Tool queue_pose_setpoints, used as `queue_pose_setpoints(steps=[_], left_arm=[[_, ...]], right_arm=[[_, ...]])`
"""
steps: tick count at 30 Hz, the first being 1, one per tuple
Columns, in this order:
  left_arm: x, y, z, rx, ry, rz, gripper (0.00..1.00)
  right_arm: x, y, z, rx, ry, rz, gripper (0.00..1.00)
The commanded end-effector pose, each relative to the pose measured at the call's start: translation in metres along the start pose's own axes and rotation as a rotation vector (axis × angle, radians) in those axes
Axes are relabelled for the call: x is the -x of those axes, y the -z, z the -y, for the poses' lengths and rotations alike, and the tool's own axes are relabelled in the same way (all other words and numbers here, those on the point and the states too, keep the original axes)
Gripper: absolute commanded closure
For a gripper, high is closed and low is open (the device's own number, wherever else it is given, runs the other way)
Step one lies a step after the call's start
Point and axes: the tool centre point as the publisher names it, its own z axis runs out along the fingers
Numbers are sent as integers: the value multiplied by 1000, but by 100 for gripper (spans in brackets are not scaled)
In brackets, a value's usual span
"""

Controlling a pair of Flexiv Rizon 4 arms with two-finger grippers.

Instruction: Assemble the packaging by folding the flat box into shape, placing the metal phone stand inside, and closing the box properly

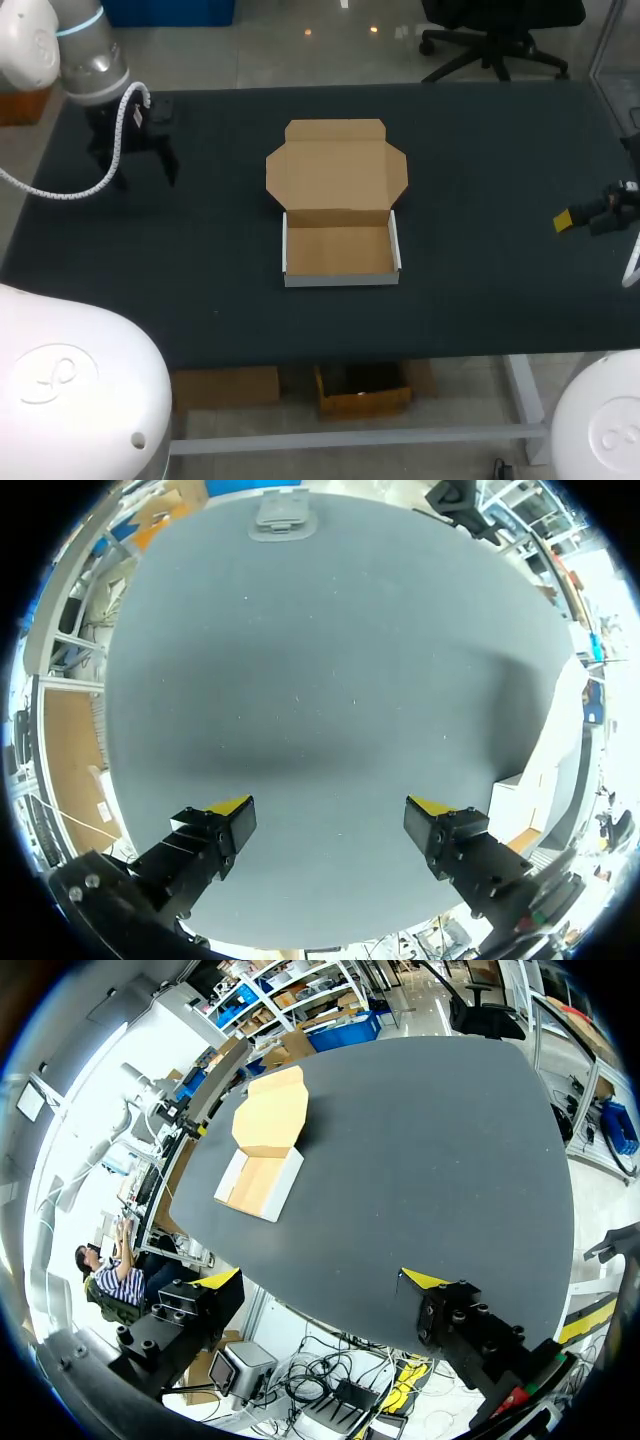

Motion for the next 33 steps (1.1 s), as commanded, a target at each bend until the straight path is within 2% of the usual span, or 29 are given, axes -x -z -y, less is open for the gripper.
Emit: queue_pose_setpoints(steps=[1, 10, 33], left_arm=[[-1, -5, 17, 18, 10, 36, 0], [-5, -15, 47, 12, -6, 64, 0], [13, -27, 97, -23, -4, 94, 0]], right_arm=[[0, 2, 0, 0, 1, -3, 0], [0, 2, 0, 0, 1, -3, 0], [0, 2, 0, 0, 1, -3, 0]])
